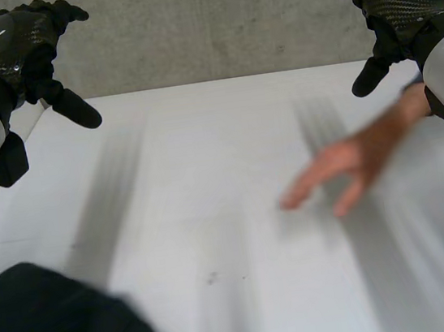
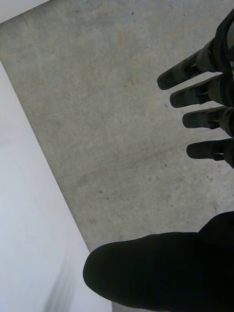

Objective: Fold the shorts.

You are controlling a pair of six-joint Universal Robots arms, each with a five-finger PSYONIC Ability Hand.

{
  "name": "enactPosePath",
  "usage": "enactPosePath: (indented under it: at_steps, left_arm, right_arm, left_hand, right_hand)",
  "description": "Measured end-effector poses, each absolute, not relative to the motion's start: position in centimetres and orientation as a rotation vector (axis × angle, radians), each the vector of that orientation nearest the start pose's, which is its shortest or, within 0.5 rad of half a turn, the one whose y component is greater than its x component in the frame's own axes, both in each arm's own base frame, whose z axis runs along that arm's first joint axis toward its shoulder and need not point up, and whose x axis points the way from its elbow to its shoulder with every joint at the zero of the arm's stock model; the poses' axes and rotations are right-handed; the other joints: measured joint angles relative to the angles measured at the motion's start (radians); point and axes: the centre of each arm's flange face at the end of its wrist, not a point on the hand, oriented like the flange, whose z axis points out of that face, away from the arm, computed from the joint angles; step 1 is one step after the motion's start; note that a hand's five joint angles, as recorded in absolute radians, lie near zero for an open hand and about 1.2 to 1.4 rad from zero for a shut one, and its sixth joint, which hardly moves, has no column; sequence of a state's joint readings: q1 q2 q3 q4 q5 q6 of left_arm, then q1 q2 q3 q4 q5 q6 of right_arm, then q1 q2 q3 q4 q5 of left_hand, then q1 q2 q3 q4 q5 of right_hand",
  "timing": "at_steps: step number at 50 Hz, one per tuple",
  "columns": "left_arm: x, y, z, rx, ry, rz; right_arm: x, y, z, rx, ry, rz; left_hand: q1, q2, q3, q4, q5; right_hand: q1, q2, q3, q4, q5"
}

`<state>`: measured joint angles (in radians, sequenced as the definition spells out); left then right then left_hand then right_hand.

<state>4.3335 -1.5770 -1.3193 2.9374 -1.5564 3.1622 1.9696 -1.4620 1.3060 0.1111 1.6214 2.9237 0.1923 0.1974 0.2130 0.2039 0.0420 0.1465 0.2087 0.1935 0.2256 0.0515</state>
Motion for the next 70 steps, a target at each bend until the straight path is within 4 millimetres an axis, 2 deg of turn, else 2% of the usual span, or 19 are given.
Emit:
enactPosePath:
  at_steps: [24,30,37,40,47,50,53,57,61,70]
  left_arm:
    - [-23.6,-23.5,36.2,0.496,2.335,-2.431]
    - [-23.8,-23.7,35.7,0.567,2.302,-2.391]
    - [-24.1,-23.7,33.8,0.768,2.221,-2.246]
    - [-24.2,-23.5,32.4,0.913,2.155,-2.135]
    - [-24.3,-22.4,28.1,1.250,2.059,-1.871]
    - [-24.0,-21.5,25.2,1.444,2.038,-1.714]
    - [-23.2,-20.7,23.1,1.587,2.052,-1.572]
    - [-22.0,-19.7,21.3,1.737,2.099,-1.412]
    - [-20.7,-18.9,20.7,1.853,2.161,-1.305]
    - [-18.9,-18.6,21.2,1.948,2.271,-1.241]
  right_arm:
    - [24.7,-25.8,34.3,-0.591,2.024,-2.193]
    - [25.3,-25.8,33.7,-0.658,2.010,-2.141]
    - [26.2,-25.9,32.3,-0.791,1.993,-2.068]
    - [26.4,-25.9,31.8,-0.829,1.993,-2.056]
    - [26.7,-26.4,30.7,-0.856,2.022,-2.026]
    - [26.8,-26.6,30.1,-0.862,2.037,-2.010]
    - [26.8,-26.7,29.7,-0.865,2.048,-1.998]
    - [26.9,-26.8,29.4,-0.868,2.057,-1.986]
    - [27.1,-26.7,29.3,-0.875,2.055,-1.979]
    - [27.4,-26.4,29.3,-0.886,2.043,-1.976]
  left_hand:
    - [0.000,0.000,0.000,0.000,0.000]
    - [0.000,0.000,0.000,0.000,0.000]
    - [0.000,0.000,0.000,0.000,0.000]
    - [0.004,0.002,0.000,0.000,0.000]
    - [0.006,0.018,0.003,0.006,0.003]
    - [0.078,0.066,0.048,0.060,0.045]
    - [0.117,0.104,0.086,0.101,0.087]
    - [0.146,0.142,0.124,0.136,0.123]
    - [0.167,0.164,0.148,0.159,0.147]
    - [0.167,0.167,0.148,0.159,0.147]
  right_hand:
    - [0.000,0.000,0.000,0.000,0.000]
    - [0.000,0.000,0.000,0.000,0.000]
    - [0.000,0.000,0.000,0.000,0.000]
    - [0.000,0.000,0.000,0.000,0.000]
    - [0.000,0.000,0.000,-0.001,0.000]
    - [0.000,0.000,0.000,0.000,0.000]
    - [0.000,0.000,0.000,0.000,0.000]
    - [0.000,0.000,0.000,0.000,0.000]
    - [0.000,0.000,0.000,0.000,0.000]
    - [0.000,0.000,0.000,0.000,0.000]
